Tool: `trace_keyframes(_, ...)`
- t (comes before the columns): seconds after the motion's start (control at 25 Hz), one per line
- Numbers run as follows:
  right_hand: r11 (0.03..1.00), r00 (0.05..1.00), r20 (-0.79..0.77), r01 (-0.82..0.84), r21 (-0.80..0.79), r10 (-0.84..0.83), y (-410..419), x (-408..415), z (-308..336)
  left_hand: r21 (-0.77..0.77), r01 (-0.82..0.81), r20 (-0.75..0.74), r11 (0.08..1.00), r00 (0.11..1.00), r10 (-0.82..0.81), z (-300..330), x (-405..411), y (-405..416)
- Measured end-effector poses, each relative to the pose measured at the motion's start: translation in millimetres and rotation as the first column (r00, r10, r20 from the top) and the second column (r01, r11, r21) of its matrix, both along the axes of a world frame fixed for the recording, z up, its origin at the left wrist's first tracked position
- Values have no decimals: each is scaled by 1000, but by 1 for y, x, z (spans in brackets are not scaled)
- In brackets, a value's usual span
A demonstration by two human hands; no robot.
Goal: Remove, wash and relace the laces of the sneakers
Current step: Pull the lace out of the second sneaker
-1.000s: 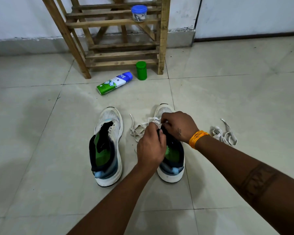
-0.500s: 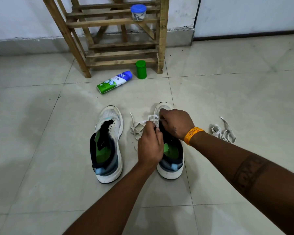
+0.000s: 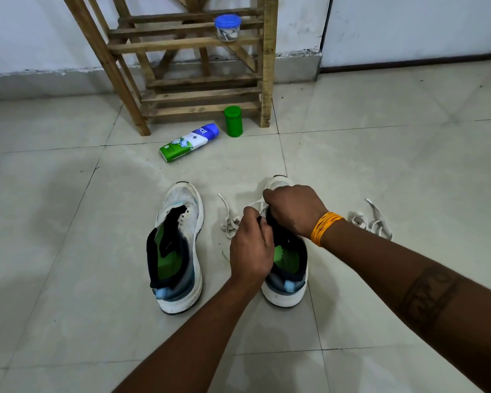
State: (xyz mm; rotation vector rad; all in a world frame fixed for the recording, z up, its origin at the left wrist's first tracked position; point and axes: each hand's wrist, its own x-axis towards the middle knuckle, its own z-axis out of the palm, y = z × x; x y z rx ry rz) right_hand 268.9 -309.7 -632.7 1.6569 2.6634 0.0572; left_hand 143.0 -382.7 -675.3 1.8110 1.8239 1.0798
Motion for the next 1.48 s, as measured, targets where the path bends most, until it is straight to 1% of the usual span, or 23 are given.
trace_keyframes(0.08,1000,1000,19,-1,19,0,0,3,-4,4,-5,10,1000,1000,5,-3,-1,-1)
trace_keyframes(0.12,998,998,12,58,34,-59,2,8,-6,5,-14,12,1000,1000,14,-3,-1,-2)
trace_keyframes(0.2,942,942,-84,330,59,-325,16,30,-9,-6,-43,10,999,999,43,-4,-1,-2)
trace_keyframes(0.28,840,822,-228,542,27,-523,25,54,-4,-18,-52,7,998,999,52,-5,0,-2)
trace_keyframes(0.32,842,818,-251,539,23,-517,25,60,-4,-13,-48,4,999,999,48,-5,0,-3)
trace_keyframes(0.36,881,856,-243,474,18,-456,21,58,-1,-3,-42,2,999,999,42,-5,0,-3)
trace_keyframes(0.44,968,947,-203,253,-2,-248,11,40,2,18,-29,3,999,1000,29,-6,-1,-1)
trace_keyframes(0.52,997,987,-140,74,-7,-74,1,19,-1,19,-24,6,1000,1000,24,-7,1,0)
trace_keyframes(0.6,999,997,-72,38,4,-38,0,11,-4,24,-23,11,999,1000,23,-7,1,-1)
trace_keyframes(0.64,997,996,-58,69,21,-67,3,13,-6,26,-27,18,999,999,27,-7,1,-2)
trace_keyframes(0.72,960,956,-128,274,60,-265,13,28,-9,14,-37,29,999,999,36,-8,0,-2)
trace_keyframes(0.8,849,826,-258,527,40,-501,26,50,-7,6,-45,24,999,999,45,-9,0,-2)
trace_keyframes(0.84,819,785,-302,574,25,-541,29,58,-6,12,-45,17,999,999,45,-9,0,-2)
trace_keyframes(0.88,829,781,-339,559,7,-524,26,62,-5,19,-44,13,999,999,43,-9,1,-3)
trace_keyframes(0.96,932,858,-382,362,-22,-342,16,52,-1,27,-45,22,999,999,44,-8,1,-4)
trace_keyframes(1.04,990,943,-302,125,-61,-137,5,31,-4,27,-52,17,998,999,51,-8,1,-4)
trace_keyframes(1.08,995,967,-240,68,-72,-83,2,22,-7,24,-57,14,998,998,57,-8,1,-4)
trace_keyframes(1.16,990,976,-168,142,-6,-141,5,19,-13,11,-64,27,998,998,64,-8,1,-5)
trace_keyframes(1.24,916,881,-295,399,39,-371,17,40,-9,-2,-74,39,997,997,74,-8,1,-6)
trace_keyframes(1.28,876,816,-371,482,15,-443,21,52,-5,-5,-80,42,997,996,80,-8,1,-6)
trace_keyframes(1.32,874,792,-411,485,-24,-451,23,60,-1,-4,-82,43,997,996,82,-8,1,-6)
trace_keyframes(1.4,956,879,-380,284,-71,-289,19,55,3,3,-80,40,997,996,80,-8,0,-6)
trace_keyframes(1.48,992,952,-292,59,-109,-89,9,36,-2,4,-72,46,997,996,72,-8,0,-4)
